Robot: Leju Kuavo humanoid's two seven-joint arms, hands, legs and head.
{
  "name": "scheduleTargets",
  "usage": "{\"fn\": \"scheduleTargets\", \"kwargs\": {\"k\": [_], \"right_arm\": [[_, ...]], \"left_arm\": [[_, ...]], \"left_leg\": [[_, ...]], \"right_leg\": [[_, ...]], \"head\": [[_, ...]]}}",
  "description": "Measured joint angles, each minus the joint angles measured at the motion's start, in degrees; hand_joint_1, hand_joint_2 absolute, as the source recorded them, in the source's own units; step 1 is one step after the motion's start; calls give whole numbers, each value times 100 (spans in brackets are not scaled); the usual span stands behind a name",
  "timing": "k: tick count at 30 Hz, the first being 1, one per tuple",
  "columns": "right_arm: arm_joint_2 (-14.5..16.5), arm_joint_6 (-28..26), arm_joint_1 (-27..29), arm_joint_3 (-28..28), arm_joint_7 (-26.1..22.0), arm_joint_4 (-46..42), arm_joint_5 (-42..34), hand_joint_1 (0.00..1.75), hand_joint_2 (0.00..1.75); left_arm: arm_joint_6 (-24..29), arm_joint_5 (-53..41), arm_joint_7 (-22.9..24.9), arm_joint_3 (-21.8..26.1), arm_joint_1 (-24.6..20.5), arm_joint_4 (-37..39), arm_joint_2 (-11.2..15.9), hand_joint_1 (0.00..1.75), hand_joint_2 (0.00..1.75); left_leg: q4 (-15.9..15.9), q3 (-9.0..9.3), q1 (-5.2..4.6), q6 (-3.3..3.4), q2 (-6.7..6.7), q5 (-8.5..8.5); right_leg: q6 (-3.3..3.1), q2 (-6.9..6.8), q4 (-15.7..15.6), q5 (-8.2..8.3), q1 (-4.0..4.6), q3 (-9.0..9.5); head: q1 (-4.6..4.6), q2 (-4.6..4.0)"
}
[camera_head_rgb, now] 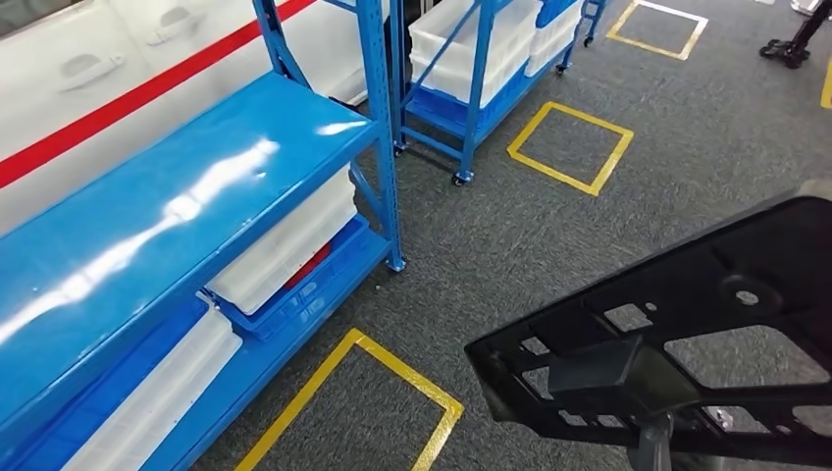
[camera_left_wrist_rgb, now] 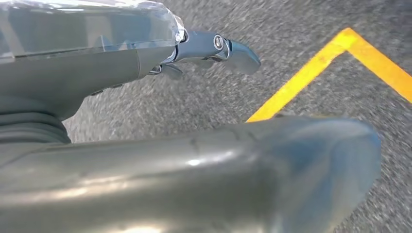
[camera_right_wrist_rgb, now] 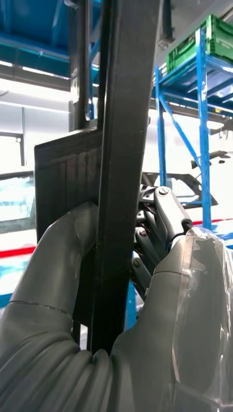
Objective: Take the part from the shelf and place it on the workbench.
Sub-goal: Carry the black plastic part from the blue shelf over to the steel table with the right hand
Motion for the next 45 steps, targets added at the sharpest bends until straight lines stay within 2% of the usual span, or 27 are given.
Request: {"fn": "scheduleTargets", "kwargs": {"k": [2, 4, 5, 7, 9, 11, 12, 14, 15, 17, 18, 19, 21, 23, 24, 26, 28, 30, 32, 33, 35, 37, 39, 40, 42, 44, 45], "right_arm": [[-8, -15, -15, 46, 1, 8, 13, 175, 175], [-10, -63, -70, 123, 14, 23, 67, 175, 175], [-9, -97, -111, 175, 27, 36, 106, 175, 175], [-9, -171, -187, 290, 58, 78, 196, 175, 175], [-10, -240, -214, 397, 84, 131, 268, 175, 175], [-10, -321, -223, 500, 99, 192, 356, 175, 175], [-9, -371, -227, 557, 103, 221, 421, 175, 175], [-8, -456, -225, 648, 104, 259, 549, 175, 175], [-8, -489, -217, 681, 105, 273, 594, 175, 175], [-8, -549, -183, 712, 107, 287, 631, 175, 175], [-8, -578, -161, 714, 105, 290, 633, 175, 175], [-8, -611, -147, 714, 103, 291, 632, 175, 175], [-8, -662, -130, 704, 95, 293, 622, 175, 175], [-8, -702, -116, 686, 80, 309, 613, 175, 175], [-9, -725, -106, 674, 69, 325, 610, 175, 175], [-10, -799, -91, 658, 40, 364, 610, 175, 175], [-11, -911, -92, 651, 18, 393, 619, 175, 175], [-14, -1018, -93, 650, 7, 407, 630, 175, 175], [-21, -1084, -87, 644, 3, 420, 611, 175, 175], [-25, -1105, -82, 639, 2, 426, 591, 175, 175], [-34, -1128, -94, 627, 0, 436, 562, 175, 175], [-43, -1152, -112, 609, -1, 450, 567, 175, 175], [-60, -1183, -114, 580, -2, 468, 604, 175, 175], [-72, -1197, -112, 562, -2, 474, 621, 175, 175], [-96, -1216, -112, 537, -2, 481, 636, 175, 175], [-124, -1231, -114, 519, -2, 481, 639, 175, 175], [-140, -1237, -114, 511, -2, 481, 638, 175, 175]], "left_arm": [[16, 27, 42, 16, -35, 0, -2, 0, 0], [38, 49, 98, 42, -39, 0, -2, 0, 0], [56, 55, 137, 61, -33, 0, -1, 0, 0], [116, 67, 241, 101, -21, 0, -2, 0, 0], [200, 73, 345, 127, -18, 0, -3, 0, 0], [314, 60, 431, 139, -20, 0, -14, 0, 0], [387, 51, 469, 146, -18, 0, -25, 0, 0], [545, 39, 508, 163, -14, 0, -66, 0, 0], [619, 38, 518, 173, -16, 0, -84, 0, 0], [742, 29, 532, 190, -33, 0, -125, 0, 0], [780, 23, 536, 195, -41, 0, -139, 0, 0], [814, 19, 532, 201, -45, 0, -151, 0, 0], [859, 34, 497, 227, -34, 0, -152, 0, 0], [878, 98, 448, 278, -19, -1, -125, 0, 0], [879, 141, 426, 310, -19, -1, -99, 0, 0], [875, 234, 368, 382, -34, -2, -42, 0, 0], [843, 325, 296, 467, -53, -3, 12, 0, 0], [782, 389, 248, 543, -68, -5, 88, 0, 0], [733, 433, 249, 601, -90, -9, 183, 0, 0], [714, 452, 263, 630, -104, -12, 237, 0, 0], [669, 485, 297, 689, -113, -16, 348, 0, 0], [588, 527, 314, 745, -93, -18, 463, 0, 0], [469, 590, 300, 810, -65, -23, 601, 0, 0], [403, 619, 288, 840, -57, -26, 667, 0, 0], [284, 649, 269, 879, -50, -28, 788, 0, 0], [187, 669, 266, 915, -46, -28, 901, 0, 0], [148, 680, 266, 936, -41, -28, 949, 0, 0]], "left_leg": [[36, 10, 21, -66, 0, -30], [312, -104, 61, -126, -300, -244], [631, -247, 79, -148, -503, -440], [1434, -625, 89, -161, -681, -795], [1728, -787, 90, -150, -709, -774], [1138, -542, 99, -118, -820, -355], [728, -371, 104, -95, -987, -159], [199, -169, 111, -60, -1253, 26], [132, -155, 100, -41, -1291, 23], [96, -152, 94, 21, -1153, 62], [69, -148, 99, 64, -1066, 95], [38, -151, 107, 107, -973, 132], [7, -183, 89, 159, -776, 175], [10, -219, 54, 170, -575, 180], [11, -230, 42, 172, -477, 180], [13, -230, 24, 167, -306, 174], [21, -207, 0, 142, -173, 156], [32, -183, -17, 97, -68, 135], [28, -158, -22, 45, 54, 123], [50, -154, -12, 17, 37, 94], [344, -265, 15, -38, -254, -127], [1087, -595, 50, -73, -614, -519], [1695, -880, 68, -101, -700, -697], [1700, -892, 76, -109, -708, -616], [1077, -631, 107, -117, -798, -194], [378, -345, 152, -120, -1122, 87], [202, -284, 163, -113, -1244, 127]], "right_leg": [[-88, 115, -16, 26, 6, -36], [-163, 228, -37, 68, -13, -69], [-193, 287, -42, 89, -13, -89], [-231, 429, -39, 120, 4, -136], [-234, 594, -33, 141, 20, -158], [-213, 762, -26, 159, 21, -157], [-192, 843, -18, 170, 25, -162], [-131, 991, -2, 203, 20, -202], [-90, 1057, -5, 225, 15, -227], [-1, 1181, -30, 277, -8, -267], [26, 1118, 1, 257, -3, -300], [43, 974, 129, 162, 10, -375], [55, 563, 753, -226, 36, -668], [75, 397, 1459, -549, 38, -958], [76, 372, 1577, -567, 38, -974], [47, 287, 1118, -329, 47, -637], [-36, -18, 292, -94, 101, -128], [-119, -200, -88, -37, 165, 78], [-171, -71, -118, -11, 181, 61], [-198, -1, -140, 10, 169, 60], [-260, 147, -184, 58, 125, 59], [-297, 300, -190, 86, 110, 41], [-306, 479, -178, 98, 111, 27], [-303, 571, -168, 101, 110, 25], [-286, 742, -135, 97, 102, 25], [-234, 901, -79, 95, 106, -20], [-195, 974, -57, 103, 102, -57]], "head": [[-1, 1], [-2, 1], [-2, 1], [-2, 1], [-2, 0], [-2, 0], [-2, 0], [-1, 1], [-1, 1], [0, 1], [0, 1], [2, 0], [6, 0], [7, 0], [7, -1], [7, -1], [7, 0], [7, 0], [6, 0], [6, 0], [4, 0], [2, 0], [2, 0], [2, 0], [2, 1], [2, 0], [3, 0]]}}
